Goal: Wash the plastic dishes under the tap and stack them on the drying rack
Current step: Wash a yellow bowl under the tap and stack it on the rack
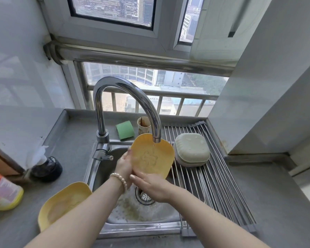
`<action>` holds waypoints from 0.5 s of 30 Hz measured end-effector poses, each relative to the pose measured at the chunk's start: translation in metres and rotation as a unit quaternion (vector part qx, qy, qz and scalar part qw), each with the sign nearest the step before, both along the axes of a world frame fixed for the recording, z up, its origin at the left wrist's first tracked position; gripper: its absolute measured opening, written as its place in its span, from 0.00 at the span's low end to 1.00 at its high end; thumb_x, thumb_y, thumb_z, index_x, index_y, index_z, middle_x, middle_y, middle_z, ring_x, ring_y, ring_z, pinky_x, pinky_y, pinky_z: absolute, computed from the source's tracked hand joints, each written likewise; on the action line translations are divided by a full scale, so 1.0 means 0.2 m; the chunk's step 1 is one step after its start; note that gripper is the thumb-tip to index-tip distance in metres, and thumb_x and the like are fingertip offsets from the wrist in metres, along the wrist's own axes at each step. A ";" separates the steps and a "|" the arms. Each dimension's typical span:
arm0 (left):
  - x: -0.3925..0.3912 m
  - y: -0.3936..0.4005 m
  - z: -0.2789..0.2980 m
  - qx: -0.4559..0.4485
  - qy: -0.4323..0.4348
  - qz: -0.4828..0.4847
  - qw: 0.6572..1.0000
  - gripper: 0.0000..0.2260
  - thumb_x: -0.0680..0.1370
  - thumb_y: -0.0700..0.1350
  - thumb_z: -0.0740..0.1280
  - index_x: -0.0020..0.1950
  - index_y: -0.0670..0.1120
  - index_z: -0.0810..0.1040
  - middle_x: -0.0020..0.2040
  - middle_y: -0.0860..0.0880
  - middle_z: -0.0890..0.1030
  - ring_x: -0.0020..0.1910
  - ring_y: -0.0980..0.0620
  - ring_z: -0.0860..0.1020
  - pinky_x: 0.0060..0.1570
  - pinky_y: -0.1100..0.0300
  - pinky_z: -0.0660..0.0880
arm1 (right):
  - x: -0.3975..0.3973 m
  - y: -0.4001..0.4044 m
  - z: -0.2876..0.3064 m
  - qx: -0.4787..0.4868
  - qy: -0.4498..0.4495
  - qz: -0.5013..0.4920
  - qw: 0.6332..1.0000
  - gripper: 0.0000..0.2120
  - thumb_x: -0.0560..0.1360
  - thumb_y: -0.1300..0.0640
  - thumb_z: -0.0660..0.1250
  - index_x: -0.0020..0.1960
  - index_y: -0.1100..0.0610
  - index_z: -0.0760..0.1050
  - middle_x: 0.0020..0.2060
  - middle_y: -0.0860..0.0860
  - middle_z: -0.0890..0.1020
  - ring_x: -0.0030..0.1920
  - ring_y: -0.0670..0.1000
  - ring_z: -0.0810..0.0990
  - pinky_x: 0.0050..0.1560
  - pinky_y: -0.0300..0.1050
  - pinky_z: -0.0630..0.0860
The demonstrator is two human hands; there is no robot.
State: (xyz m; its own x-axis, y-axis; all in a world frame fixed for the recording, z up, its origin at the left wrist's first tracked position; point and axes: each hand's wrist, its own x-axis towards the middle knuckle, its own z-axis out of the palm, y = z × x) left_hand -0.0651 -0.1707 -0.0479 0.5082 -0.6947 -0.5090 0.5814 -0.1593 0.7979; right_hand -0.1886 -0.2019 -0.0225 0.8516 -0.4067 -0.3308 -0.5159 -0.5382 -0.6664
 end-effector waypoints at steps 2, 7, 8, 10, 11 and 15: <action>0.02 -0.04 0.00 0.051 -0.111 -0.010 0.993 0.20 0.80 0.54 0.59 0.60 0.40 0.76 0.52 0.41 0.82 0.50 0.43 0.81 0.52 0.48 0.78 | -0.08 -0.03 -0.04 -0.047 0.014 0.027 0.998 0.24 0.82 0.44 0.50 0.75 0.53 0.60 0.71 0.55 0.68 0.71 0.57 0.65 0.70 0.51 0.62; 0.06 -0.03 0.03 0.135 -0.307 -0.065 0.940 0.18 0.83 0.50 0.55 0.60 0.40 0.77 0.54 0.42 0.81 0.54 0.42 0.78 0.55 0.49 0.75 | -0.19 -0.12 -0.17 -0.274 0.107 0.078 0.953 0.27 0.81 0.43 0.54 0.76 0.53 0.58 0.75 0.52 0.61 0.76 0.53 0.55 0.75 0.52 0.43; 0.07 -0.04 0.02 0.153 -0.309 -0.083 0.935 0.18 0.83 0.50 0.56 0.56 0.39 0.79 0.52 0.41 0.81 0.54 0.41 0.78 0.55 0.49 0.75 | -0.19 -0.14 -0.19 -0.297 0.127 0.054 0.945 0.29 0.80 0.42 0.54 0.76 0.55 0.57 0.76 0.53 0.59 0.77 0.53 0.52 0.75 0.53 0.40; 0.06 -0.06 0.03 0.188 -0.280 -0.105 0.936 0.17 0.82 0.50 0.58 0.47 0.39 0.80 0.49 0.39 0.82 0.51 0.39 0.79 0.54 0.47 0.76 | -0.18 -0.15 -0.22 -0.331 0.142 0.010 0.933 0.31 0.79 0.43 0.57 0.75 0.60 0.59 0.75 0.56 0.61 0.77 0.56 0.52 0.76 0.57 0.40; 0.07 -0.06 0.03 0.197 -0.251 -0.103 0.942 0.15 0.81 0.50 0.59 0.44 0.41 0.78 0.47 0.39 0.81 0.49 0.39 0.80 0.52 0.45 0.77 | -0.17 -0.14 -0.23 -0.355 0.124 0.003 0.927 0.28 0.78 0.48 0.62 0.72 0.63 0.65 0.71 0.58 0.68 0.75 0.58 0.59 0.76 0.58 0.44; 0.00 -0.02 0.05 0.161 -0.097 -0.031 0.982 0.09 0.75 0.36 0.65 0.54 0.41 0.73 0.48 0.40 0.79 0.46 0.38 0.80 0.41 0.46 0.80 | -0.12 -0.05 -0.24 -0.419 -0.002 -0.056 0.906 0.17 0.44 0.65 0.79 0.31 0.56 0.81 0.27 0.51 0.81 0.30 0.52 0.81 0.41 0.42 0.80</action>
State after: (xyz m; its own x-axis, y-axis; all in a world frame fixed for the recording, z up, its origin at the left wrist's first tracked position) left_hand -0.0659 -0.1738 -0.0385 0.5791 -0.5464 -0.6051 0.4049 -0.4514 0.7952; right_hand -0.2124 -0.2127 -0.0697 0.7895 -0.5982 0.1373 -0.5976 -0.8002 -0.0500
